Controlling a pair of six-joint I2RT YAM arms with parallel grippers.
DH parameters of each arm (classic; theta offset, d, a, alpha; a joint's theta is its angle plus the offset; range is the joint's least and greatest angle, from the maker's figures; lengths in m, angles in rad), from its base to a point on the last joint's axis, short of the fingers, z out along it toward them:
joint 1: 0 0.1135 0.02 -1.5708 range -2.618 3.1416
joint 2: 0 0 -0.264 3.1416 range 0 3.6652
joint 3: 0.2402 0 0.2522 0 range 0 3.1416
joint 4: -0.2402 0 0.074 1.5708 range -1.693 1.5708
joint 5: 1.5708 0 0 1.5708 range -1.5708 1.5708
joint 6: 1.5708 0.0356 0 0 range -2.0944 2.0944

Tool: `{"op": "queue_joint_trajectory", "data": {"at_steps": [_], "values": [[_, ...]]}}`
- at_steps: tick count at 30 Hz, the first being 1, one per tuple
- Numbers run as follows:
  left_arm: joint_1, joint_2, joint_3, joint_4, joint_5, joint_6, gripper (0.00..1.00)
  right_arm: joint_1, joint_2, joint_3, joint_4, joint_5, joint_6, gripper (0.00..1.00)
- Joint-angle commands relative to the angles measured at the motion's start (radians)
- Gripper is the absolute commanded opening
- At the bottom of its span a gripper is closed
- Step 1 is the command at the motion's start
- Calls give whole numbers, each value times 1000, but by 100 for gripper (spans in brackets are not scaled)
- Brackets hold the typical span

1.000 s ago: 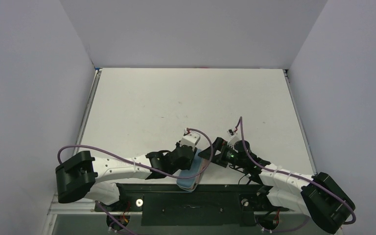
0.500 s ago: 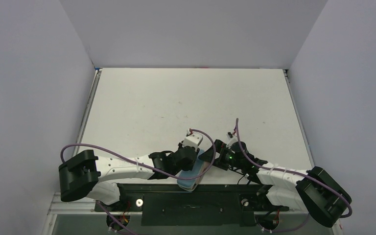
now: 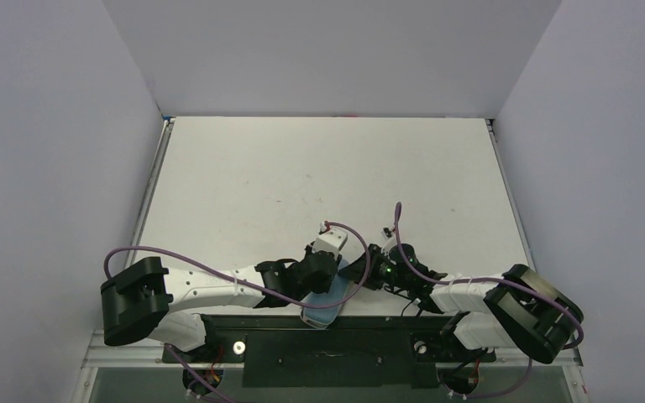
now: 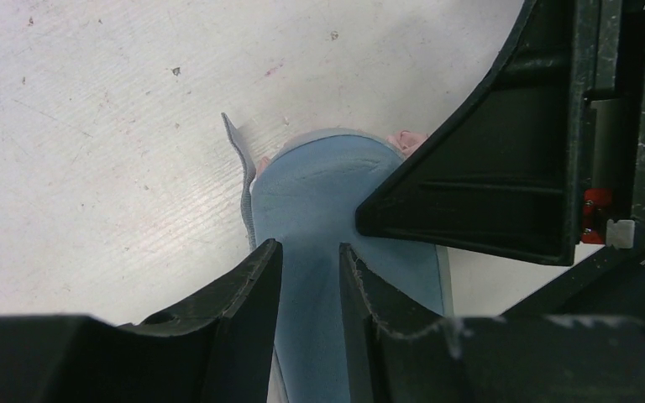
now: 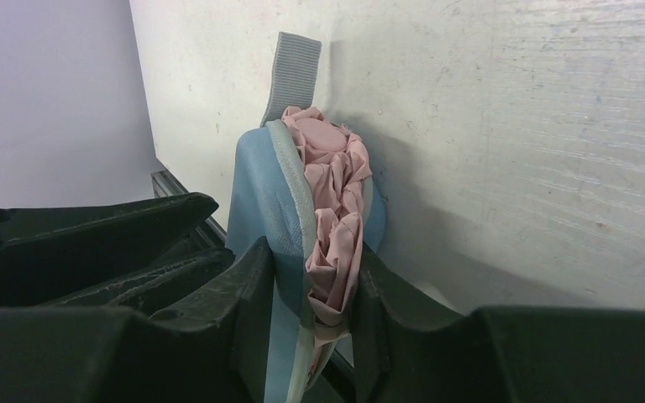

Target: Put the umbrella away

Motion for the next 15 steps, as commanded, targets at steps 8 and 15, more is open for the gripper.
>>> {"op": "queue_joint_trajectory", "data": {"at_steps": [8,15], "values": [[-5,-79,23,-43,-19,-35,70,8,-56,63,-44,10,-43,9],[81,-308,-53,-49,88,-85,98,6,-132,145,-124,-1,-113,6]]}}
